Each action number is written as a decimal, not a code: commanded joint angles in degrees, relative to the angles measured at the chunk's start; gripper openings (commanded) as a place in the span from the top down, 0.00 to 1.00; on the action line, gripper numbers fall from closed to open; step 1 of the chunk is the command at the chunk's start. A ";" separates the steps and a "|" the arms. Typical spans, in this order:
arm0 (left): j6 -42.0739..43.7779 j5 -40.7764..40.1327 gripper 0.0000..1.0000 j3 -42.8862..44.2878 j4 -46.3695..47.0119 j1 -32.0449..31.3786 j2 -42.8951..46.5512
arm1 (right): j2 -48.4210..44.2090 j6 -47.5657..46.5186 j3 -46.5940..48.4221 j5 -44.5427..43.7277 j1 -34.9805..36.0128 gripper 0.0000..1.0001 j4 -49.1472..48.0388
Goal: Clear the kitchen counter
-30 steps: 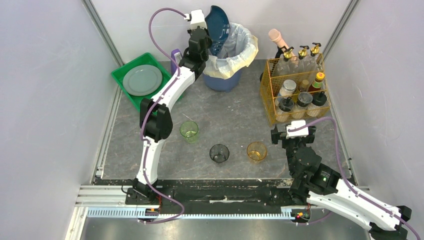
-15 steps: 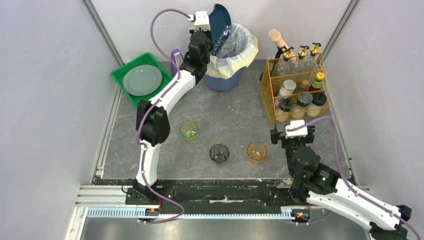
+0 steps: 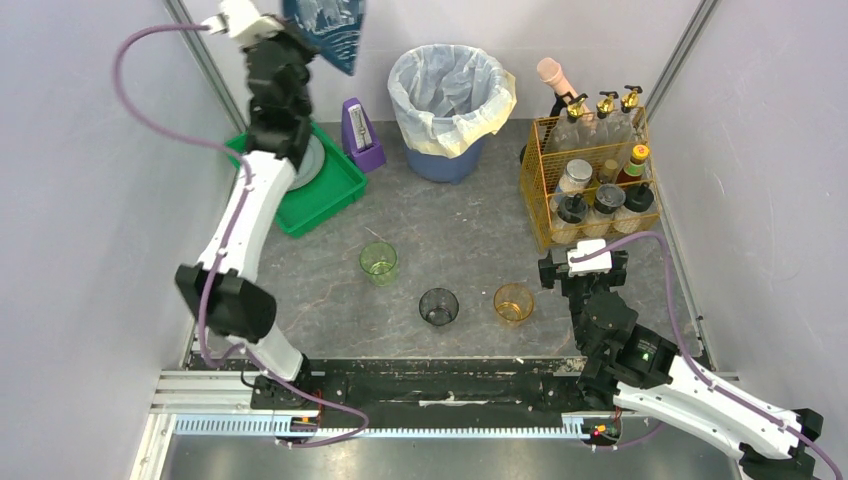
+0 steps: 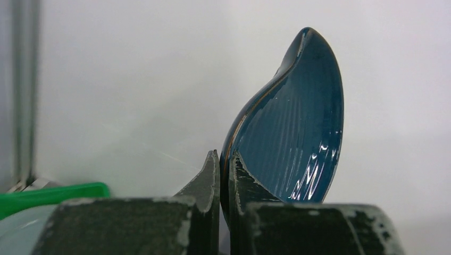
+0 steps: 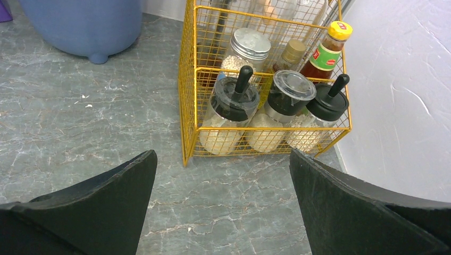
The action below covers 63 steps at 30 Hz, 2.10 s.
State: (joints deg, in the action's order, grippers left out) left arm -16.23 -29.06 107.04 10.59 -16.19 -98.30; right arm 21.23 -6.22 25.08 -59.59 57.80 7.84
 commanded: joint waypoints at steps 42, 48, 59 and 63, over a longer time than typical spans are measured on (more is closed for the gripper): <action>-44.14 23.77 0.98 -10.83 -10.06 32.40 -24.04 | 4.73 -3.44 -1.75 -2.23 0.18 0.02 -3.77; -43.09 22.59 0.96 -7.71 -12.74 32.66 -27.21 | 5.63 -3.98 -1.79 -2.37 0.20 0.02 -4.06; -37.21 21.00 0.53 -7.40 -16.62 32.66 -27.20 | 5.04 -3.73 -1.70 -1.98 0.21 0.02 -4.02; -34.93 19.80 0.37 -9.48 -16.76 32.71 -24.78 | 4.73 -3.26 -1.37 -1.92 0.21 0.02 -3.63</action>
State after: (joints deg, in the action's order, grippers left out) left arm -55.24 -7.49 97.45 -7.84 16.16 -127.72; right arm 26.68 -9.67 23.46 -60.53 57.80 6.09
